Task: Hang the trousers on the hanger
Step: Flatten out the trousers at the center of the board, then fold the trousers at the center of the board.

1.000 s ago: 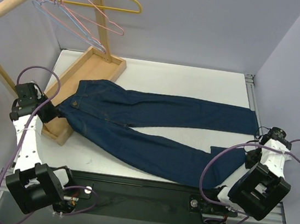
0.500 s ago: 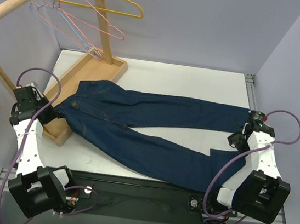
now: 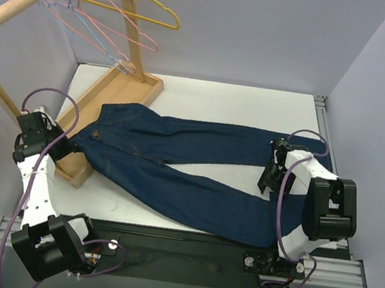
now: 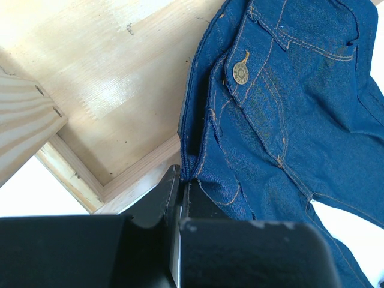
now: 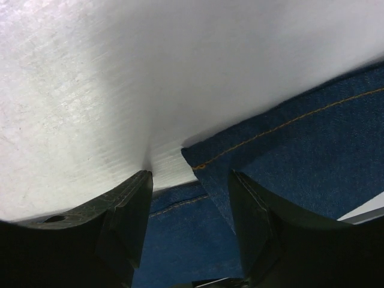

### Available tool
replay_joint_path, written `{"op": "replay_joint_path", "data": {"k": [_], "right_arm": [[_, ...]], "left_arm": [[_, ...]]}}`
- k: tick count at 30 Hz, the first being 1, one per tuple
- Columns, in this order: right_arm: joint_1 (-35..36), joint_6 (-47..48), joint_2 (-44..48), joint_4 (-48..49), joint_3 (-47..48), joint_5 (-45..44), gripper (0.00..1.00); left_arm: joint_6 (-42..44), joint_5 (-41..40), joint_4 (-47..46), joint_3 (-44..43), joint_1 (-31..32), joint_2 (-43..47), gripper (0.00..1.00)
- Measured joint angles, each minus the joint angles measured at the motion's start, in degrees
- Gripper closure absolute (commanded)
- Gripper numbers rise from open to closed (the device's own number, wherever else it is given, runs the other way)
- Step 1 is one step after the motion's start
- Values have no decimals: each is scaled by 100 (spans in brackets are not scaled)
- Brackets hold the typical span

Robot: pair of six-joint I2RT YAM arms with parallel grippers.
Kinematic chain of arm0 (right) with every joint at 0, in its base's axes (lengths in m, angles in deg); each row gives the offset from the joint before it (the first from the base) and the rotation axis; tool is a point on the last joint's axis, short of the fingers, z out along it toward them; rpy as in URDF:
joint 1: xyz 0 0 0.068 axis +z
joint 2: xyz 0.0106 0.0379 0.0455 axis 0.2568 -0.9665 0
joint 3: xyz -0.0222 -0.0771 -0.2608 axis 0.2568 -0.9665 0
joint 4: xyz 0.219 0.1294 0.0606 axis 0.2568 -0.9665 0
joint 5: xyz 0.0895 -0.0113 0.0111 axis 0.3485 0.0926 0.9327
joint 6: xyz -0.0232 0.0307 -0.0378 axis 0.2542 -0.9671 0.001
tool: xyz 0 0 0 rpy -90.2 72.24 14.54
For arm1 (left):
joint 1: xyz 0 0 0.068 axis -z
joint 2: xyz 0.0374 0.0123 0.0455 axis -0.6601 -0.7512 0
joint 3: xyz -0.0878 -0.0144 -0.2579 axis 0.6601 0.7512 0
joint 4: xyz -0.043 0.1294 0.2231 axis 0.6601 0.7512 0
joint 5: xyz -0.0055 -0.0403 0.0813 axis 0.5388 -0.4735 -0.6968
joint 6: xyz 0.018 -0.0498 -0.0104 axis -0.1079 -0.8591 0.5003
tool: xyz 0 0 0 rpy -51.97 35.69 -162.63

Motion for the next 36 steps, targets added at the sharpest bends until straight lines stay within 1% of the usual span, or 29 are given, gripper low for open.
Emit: {"op": "replay_joint_path", "data": {"k": [2, 6, 11, 15, 17, 18, 20, 21, 22, 27, 30, 33, 36], "right_arm": [[136, 15, -146, 0, 52, -68, 48], [175, 15, -212, 2, 81, -282, 54], [175, 13, -212, -13, 81, -597, 55], [175, 2, -229, -13, 81, -800, 62], [175, -7, -289, -13, 81, -872, 67], [175, -9, -315, -17, 92, -914, 77], [177, -11, -339, -2, 96, -955, 87], [175, 2, -372, 7, 98, -979, 96], [175, 4, -402, 0, 103, -997, 100], [142, 20, -428, -48, 136, -1043, 100], [-61, 22, -404, -72, 179, -1010, 100], [-584, 37, -212, -157, 293, -881, 100], [-1368, 35, 166, -295, 627, -732, 100]], "left_arm": [[0, 2, 0, 4, 0, 4, 100], [13, 2, -44, 35, 0, 22, 100], [17, 4, -76, 52, 0, 33, 100], [17, 4, -81, 52, 0, 33, 100], [17, 2, -81, 55, 0, 33, 100], [17, 4, -81, 55, 0, 33, 100], [17, 4, -81, 55, 0, 33, 100], [17, 4, -81, 55, 0, 33, 100], [17, 4, -81, 55, 0, 33, 100], [13, 9, -83, 55, 0, 33, 100], [4, 15, -85, 55, 0, 31, 100], [-28, 35, -98, 52, 0, 20, 100], [-149, 105, -127, 44, 0, -11, 100]]}}
